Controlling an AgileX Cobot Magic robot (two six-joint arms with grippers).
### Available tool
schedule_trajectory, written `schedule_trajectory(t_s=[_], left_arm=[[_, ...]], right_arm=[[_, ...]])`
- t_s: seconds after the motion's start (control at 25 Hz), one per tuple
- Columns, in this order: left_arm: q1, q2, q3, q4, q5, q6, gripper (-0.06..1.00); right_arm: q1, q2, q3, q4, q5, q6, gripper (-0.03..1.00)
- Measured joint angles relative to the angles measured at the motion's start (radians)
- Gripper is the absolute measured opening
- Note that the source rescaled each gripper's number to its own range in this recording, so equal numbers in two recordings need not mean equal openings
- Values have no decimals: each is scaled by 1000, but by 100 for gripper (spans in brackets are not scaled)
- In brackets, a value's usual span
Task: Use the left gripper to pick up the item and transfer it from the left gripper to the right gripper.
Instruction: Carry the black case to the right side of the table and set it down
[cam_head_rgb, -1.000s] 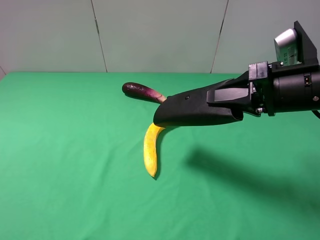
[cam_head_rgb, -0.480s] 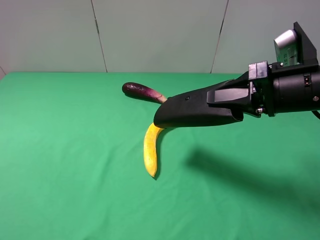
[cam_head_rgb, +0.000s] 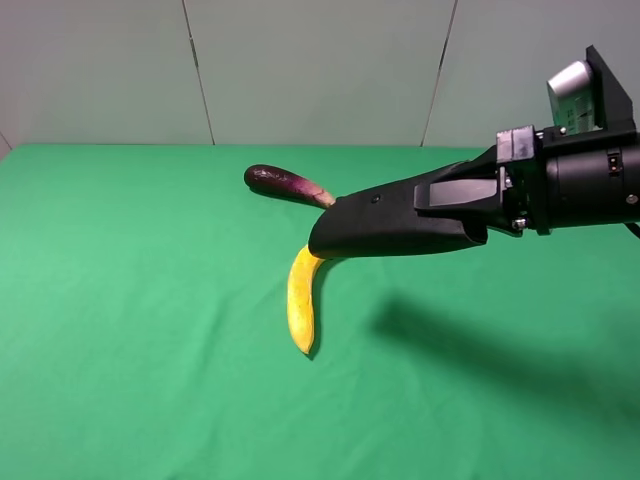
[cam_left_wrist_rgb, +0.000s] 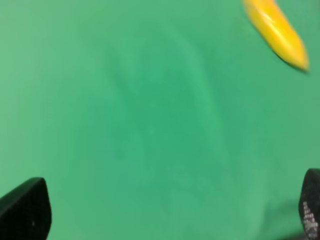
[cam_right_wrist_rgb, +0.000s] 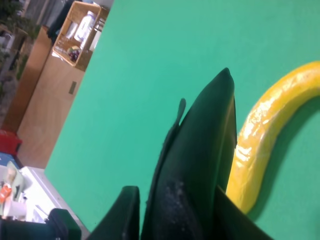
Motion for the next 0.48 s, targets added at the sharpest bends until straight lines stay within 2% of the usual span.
schedule_trajectory(t_s=[0.16,0.28,0.48], left_arm=[[139,-91,0,0,-1,0,100],[215,-128,0,0,-1,2,100],[269,-132,0,0,-1,2,100]], right_arm=[[0,0,0,-26,-7,0,6],[0,0,0,-28,-29,0,6],[0,0,0,-32,-63,0,6]])
